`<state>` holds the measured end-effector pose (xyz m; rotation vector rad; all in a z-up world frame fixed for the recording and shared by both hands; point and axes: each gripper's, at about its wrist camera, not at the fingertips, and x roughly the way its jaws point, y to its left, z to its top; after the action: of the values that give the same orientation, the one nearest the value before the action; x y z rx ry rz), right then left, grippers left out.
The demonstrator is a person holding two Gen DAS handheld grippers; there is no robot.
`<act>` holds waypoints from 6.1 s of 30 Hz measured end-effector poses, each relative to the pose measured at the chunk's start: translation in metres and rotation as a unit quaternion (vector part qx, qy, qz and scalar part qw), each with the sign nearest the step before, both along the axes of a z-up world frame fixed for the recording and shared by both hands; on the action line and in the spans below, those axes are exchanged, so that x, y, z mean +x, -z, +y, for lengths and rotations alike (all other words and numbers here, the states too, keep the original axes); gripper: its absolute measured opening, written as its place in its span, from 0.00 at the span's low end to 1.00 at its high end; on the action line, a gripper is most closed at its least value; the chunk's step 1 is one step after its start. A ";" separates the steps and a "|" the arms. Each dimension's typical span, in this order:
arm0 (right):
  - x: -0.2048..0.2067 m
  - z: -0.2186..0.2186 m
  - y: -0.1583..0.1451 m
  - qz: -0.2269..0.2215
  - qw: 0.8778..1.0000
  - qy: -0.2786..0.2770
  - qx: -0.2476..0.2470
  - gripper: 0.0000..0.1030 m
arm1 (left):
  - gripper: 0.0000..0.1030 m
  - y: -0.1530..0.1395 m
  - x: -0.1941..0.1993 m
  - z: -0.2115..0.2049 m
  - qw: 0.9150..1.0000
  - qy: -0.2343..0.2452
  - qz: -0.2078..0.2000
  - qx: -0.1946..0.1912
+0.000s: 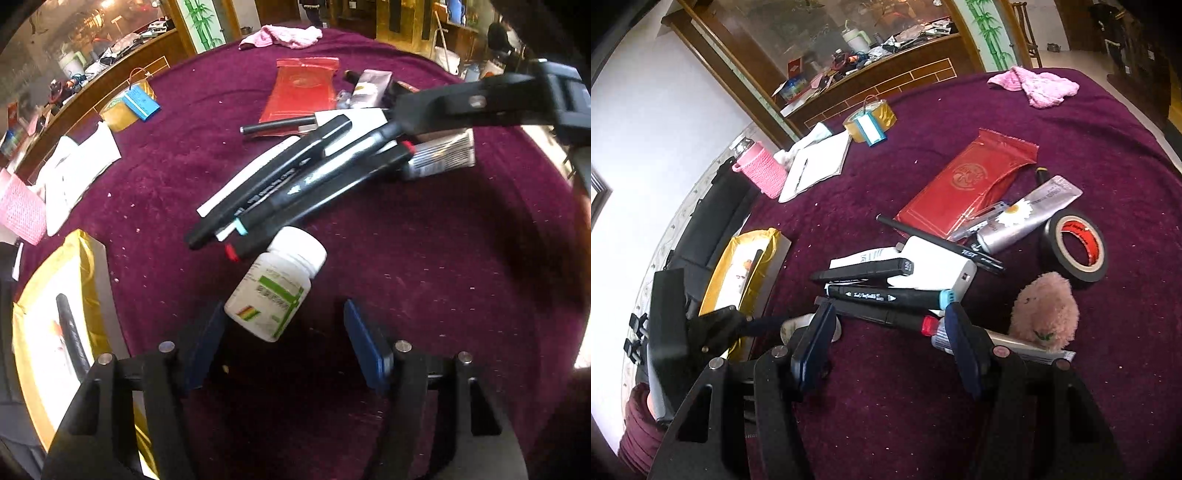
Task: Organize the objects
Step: 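Move left tool to the white pill bottle and close on it, then grasp a red-capped black marker with right tool while left tool lifts the pill bottle, then lower the pill bottle and red-capped marker into the tray, opening both tools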
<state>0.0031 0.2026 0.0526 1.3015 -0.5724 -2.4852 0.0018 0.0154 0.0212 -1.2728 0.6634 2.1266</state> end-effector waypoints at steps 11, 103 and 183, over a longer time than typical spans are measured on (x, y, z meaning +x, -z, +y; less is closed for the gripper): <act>-0.001 -0.004 0.003 -0.006 1.000 0.002 0.001 0.54 | 0.64 0.010 -0.003 0.008 0.998 -0.052 0.003 0.039; -0.012 -0.007 0.010 -0.003 1.000 -0.013 0.009 0.55 | 0.37 0.010 0.027 0.000 0.984 -0.146 0.053 0.083; -0.130 -0.276 0.024 -0.111 0.988 -0.103 -0.013 0.13 | 0.30 -0.009 -0.085 -0.262 0.918 -0.368 -0.024 0.145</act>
<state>-0.1271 -0.0733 0.0288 1.5548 -0.4894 -2.1777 -0.0830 -0.2470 0.0303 -1.5467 -0.2117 2.6259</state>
